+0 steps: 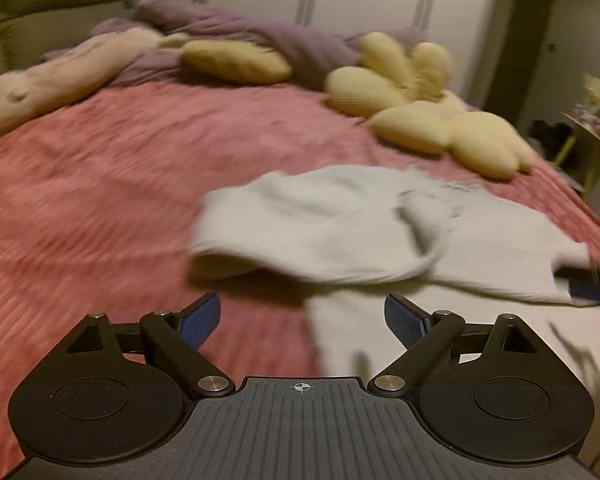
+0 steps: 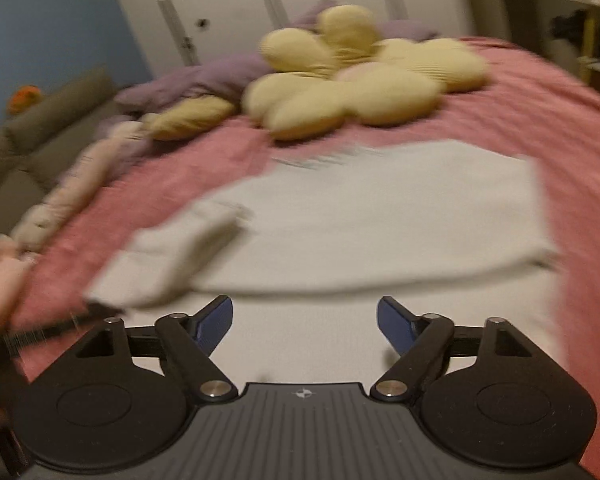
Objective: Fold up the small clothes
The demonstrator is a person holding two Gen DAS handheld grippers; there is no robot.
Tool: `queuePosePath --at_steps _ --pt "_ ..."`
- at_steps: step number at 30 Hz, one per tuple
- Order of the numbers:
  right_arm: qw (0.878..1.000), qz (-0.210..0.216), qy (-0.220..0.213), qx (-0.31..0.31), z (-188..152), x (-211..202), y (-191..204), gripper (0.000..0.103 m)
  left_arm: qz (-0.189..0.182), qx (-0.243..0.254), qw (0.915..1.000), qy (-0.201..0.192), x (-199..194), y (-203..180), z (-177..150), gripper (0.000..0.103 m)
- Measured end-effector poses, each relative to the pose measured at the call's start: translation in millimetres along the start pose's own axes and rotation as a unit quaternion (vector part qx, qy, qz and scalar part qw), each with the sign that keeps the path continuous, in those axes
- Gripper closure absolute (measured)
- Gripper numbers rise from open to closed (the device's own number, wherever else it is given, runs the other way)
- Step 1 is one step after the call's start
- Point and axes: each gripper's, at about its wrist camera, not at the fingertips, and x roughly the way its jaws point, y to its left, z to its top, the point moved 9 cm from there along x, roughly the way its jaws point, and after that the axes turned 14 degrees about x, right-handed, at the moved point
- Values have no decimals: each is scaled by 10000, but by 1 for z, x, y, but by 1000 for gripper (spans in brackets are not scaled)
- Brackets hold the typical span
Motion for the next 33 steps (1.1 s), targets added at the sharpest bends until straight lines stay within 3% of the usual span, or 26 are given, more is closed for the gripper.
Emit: queuePosePath --at_steps 4,7,10,11,12,13,14,17,19,21,23,26,29,33 --pt "9967 478 458 475 25 55 42 26 26 -302 9994 134 -9 18 -18 10" --pt "9939 378 616 830 39 89 56 31 58 -298 9994 139 -12 24 -23 10" --pt "9883 189 943 1184 41 120 60 52 65 -370 9992 161 -9 28 -27 10" --pt "9852 154 1084 1318 38 129 59 65 52 -419 9990 179 -5 29 -27 10" --pt "9821 106 1202 1446 36 137 58 85 33 -476 9987 202 -4 30 -28 10" --pt "9804 117 1263 1509 35 141 56 96 33 -506 9985 218 -2 30 -28 10" --pt "9807 161 1226 1514 35 139 56 98 37 -522 9984 208 -3 30 -27 10" --pt "9926 409 342 1088 57 103 58 98 44 -493 9987 132 -5 29 -24 10" --pt "9942 539 -356 865 68 65 48 98 31 -505 9987 91 -4 25 -20 10" --pt "9924 467 -806 804 71 39 26 98 -40 -541 9985 111 -1 17 -17 10" --pt "9929 87 -1065 524 63 26 -3 97 -154 -576 9981 139 3 7 -16 10" --pt "9964 -414 -515 536 40 34 -47 94 -242 -512 9982 214 9 -10 -14 10" --pt "9926 -273 -287 1144 33 35 -72 92 -209 -366 9986 314 16 -21 -12 10" --pt "9810 190 -111 1926 41 44 -81 74 -169 -259 9987 411 24 -28 -8 10"
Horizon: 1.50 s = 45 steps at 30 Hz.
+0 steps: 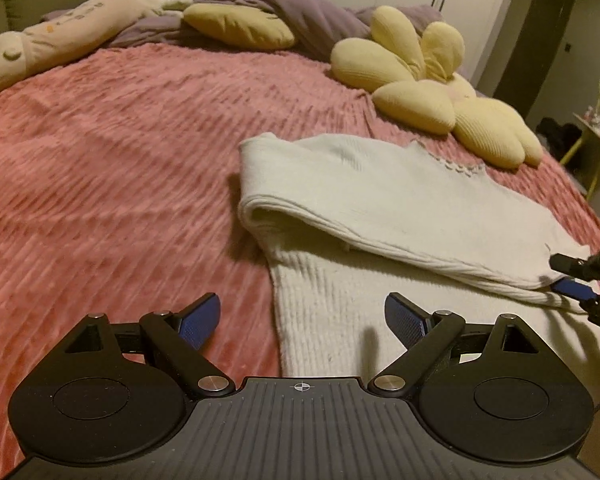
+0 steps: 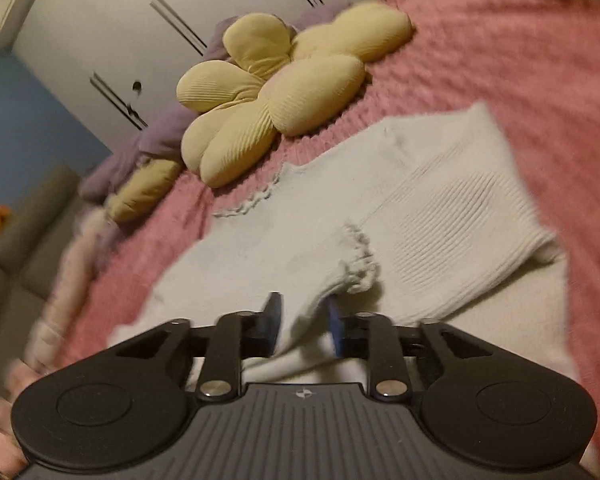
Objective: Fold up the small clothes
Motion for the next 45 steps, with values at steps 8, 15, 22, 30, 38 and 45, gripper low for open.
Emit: queuePosePath --at_steps 8,15,22,30,38,45 --pt "9951 -371 -478 -788 8 2 17 98 282 164 9995 45 15 0 14 10" --pt "9774 -687 -1176 -1619 29 -31 16 98 579 258 9979 94 36 2 29 10" --pt "9727 -1110 -1193 -1653 42 -30 -14 98 751 316 9964 242 42 8 30 10" --pt "9657 -1585 -1134 -1718 45 -22 -44 98 631 333 9975 4 16 5 31 9" --pt "9624 -1772 -1212 -1663 46 -29 -45 95 591 540 9965 -243 13 -9 60 8" --pt "9503 -1540 -1704 -2100 39 -39 -6 70 356 717 9963 -301 33 -45 68 8"
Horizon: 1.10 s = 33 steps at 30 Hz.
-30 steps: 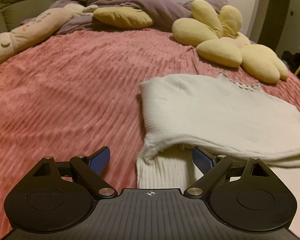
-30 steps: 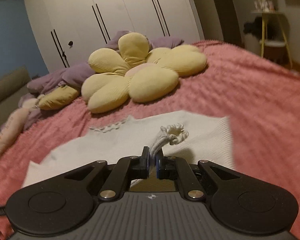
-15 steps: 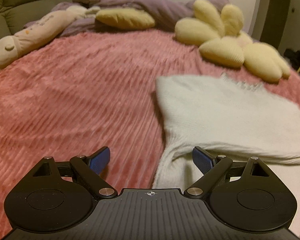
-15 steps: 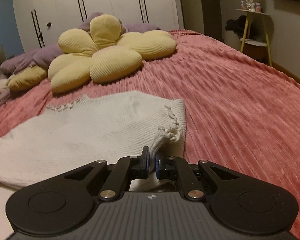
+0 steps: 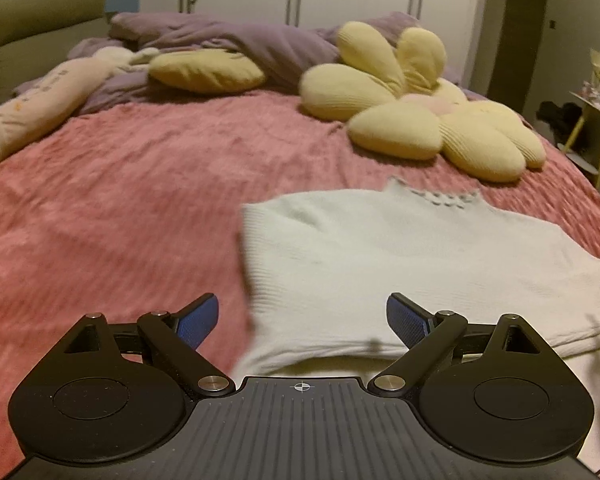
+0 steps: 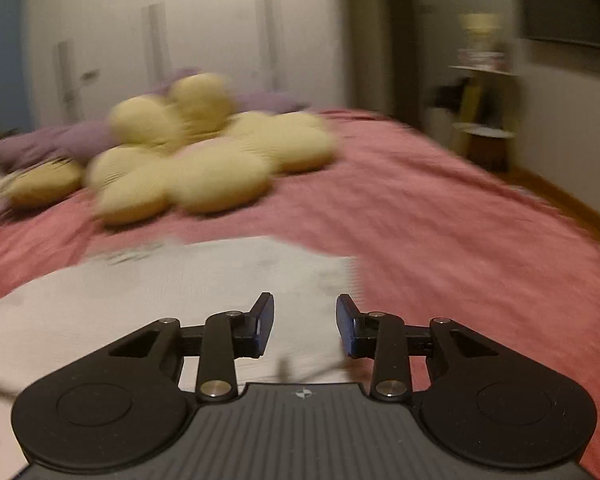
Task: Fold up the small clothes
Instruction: 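Move both grippers to the ruffled hem of the sweater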
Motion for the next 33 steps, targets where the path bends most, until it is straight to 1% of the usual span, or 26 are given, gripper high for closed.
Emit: queuePosePath --at_steps 2,4,5,6,7,9,13,15,17,19,20,22,23,24,26,28,29,30,32,33 --pt "9977 370 257 -500 -13 7 28 71 -29 127 9999 31 11 -14 -1 8" --pt "9911 540 385 -1152 -30 17 51 73 49 299 9995 134 23 -24 -6 8" --pt "9880 485 462 -1391 -36 23 55 79 135 364 9990 200 29 -27 -10 8" --pt "9847 294 577 -1617 -43 32 56 83 142 386 9989 232 32 -28 -14 7" --pt "9826 69 615 -1753 -47 41 51 83 142 358 9990 232 36 -28 -17 6" --pt "9829 49 544 -1758 -48 48 43 83 162 294 9992 205 39 -25 -20 2" --pt "9825 2 592 -1768 -43 54 41 83 99 122 9994 300 35 -21 -22 2" --pt "9832 40 608 -1721 -40 49 42 83 67 154 9993 319 28 -20 -25 2" --pt "9860 111 657 -1530 -40 33 37 82 31 132 9995 275 19 -19 -27 3" --pt "9890 268 639 -1307 -40 14 33 82 -10 170 9994 308 15 -21 -32 3" --pt "9890 281 665 -1292 -44 9 30 82 5 205 9992 333 16 -23 -34 3" --pt "9871 233 669 -1437 -52 4 26 82 59 415 9980 465 21 -28 -40 2" --pt "9859 213 666 -1521 -56 4 24 82 114 604 9966 546 24 -31 -43 1" --pt "9845 224 664 -1611 -58 5 24 81 158 734 9958 520 24 -32 -44 1" --pt "9801 244 712 -1839 -58 6 27 80 97 672 9961 563 18 -31 -42 2" --pt "9801 225 868 -1773 -53 1 27 79 12 535 9970 563 6 -28 -42 2" --pt "9811 239 943 -1672 -51 -4 24 76 -24 498 9973 535 -1 -27 -44 2" --pt "9821 248 1030 -1555 -51 -10 21 70 -72 482 9975 510 -10 -26 -48 2" --pt "9830 324 1220 -1332 -59 -30 9 65 -244 503 9970 533 -26 -27 -62 2" --pt "9826 394 1290 -1277 -67 -45 0 64 -305 577 9960 615 -36 -28 -74 2"
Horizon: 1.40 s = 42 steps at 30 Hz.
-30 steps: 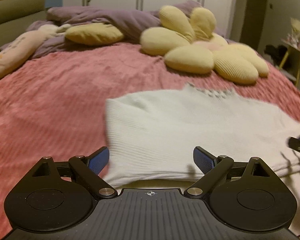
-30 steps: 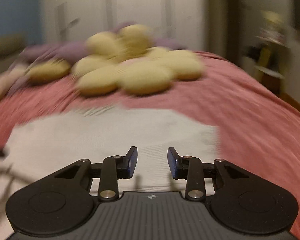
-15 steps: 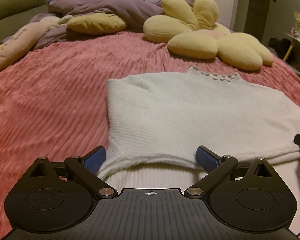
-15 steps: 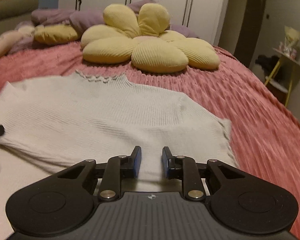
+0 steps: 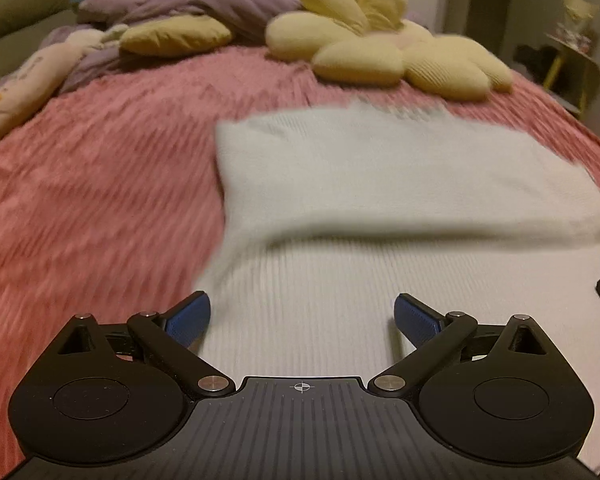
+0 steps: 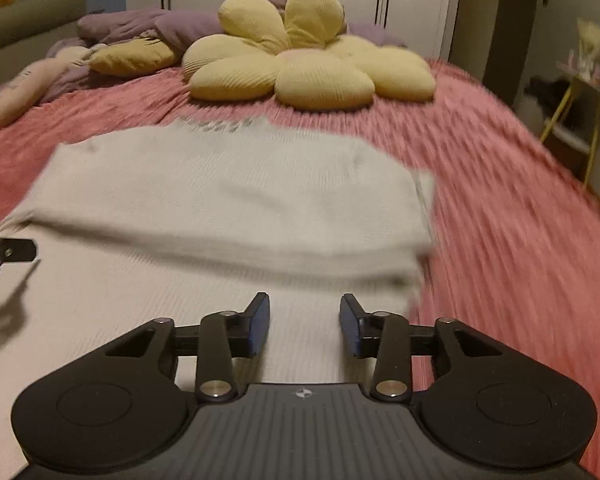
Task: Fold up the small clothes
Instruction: 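Move both grippers to the ruffled hem of the sweater, then grasp the ruffled hem with both grippers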
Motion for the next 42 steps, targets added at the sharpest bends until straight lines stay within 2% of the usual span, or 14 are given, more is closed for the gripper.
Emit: queuePosePath --at_steps 3,5,11,13,15,18,21,26,31,33,34,36,38,42 --pt "10000 64 75 -9 -40 -39 -15 59 -62 258 9995 168 -28 -8 -40 2" --pt "10000 -47 82 -25 -66 -71 -27 43 -140 248 9994 193 -50 -10 -67 2" --pt "9971 245 534 482 -127 -136 -50 42 -546 -244 9969 520 -100 -9 -130 3" --pt "9943 451 736 629 -138 -143 -49 47 -828 -399 9940 593 -110 -12 -143 5" --pt "9904 644 896 829 -145 -146 -49 58 -1005 -370 9924 607 -116 -16 -152 18" --pt "9848 749 1146 1064 -155 -143 -51 73 -993 -317 9922 677 -119 -13 -157 27" --pt "9790 863 1257 1351 -158 -143 -56 77 -1128 -501 9896 740 -124 -6 -157 45" --pt "9673 1042 1483 1775 -164 -146 -65 77 -1288 -561 9867 820 -129 -4 -161 52" --pt "9569 1246 1682 2015 -170 -147 -66 77 -1623 -693 9802 895 -131 -6 -169 51" --pt "9507 1333 1739 2195 -171 -145 -68 76 -1913 -714 9749 884 -131 -9 -169 33" --pt "9469 1378 1751 2320 -171 -144 -69 75 -2055 -780 9717 870 -131 -10 -169 32" --pt "9396 1479 1768 2528 -172 -143 -71 75 -2139 -866 9683 959 -129 -11 -170 42" --pt "9357 1518 1788 2635 -173 -142 -73 76 -2172 -796 9676 1014 -128 -13 -170 63" --pt "9375 1507 1869 2519 -175 -141 -72 91 -2110 -658 9681 1176 -124 -12 -169 85"
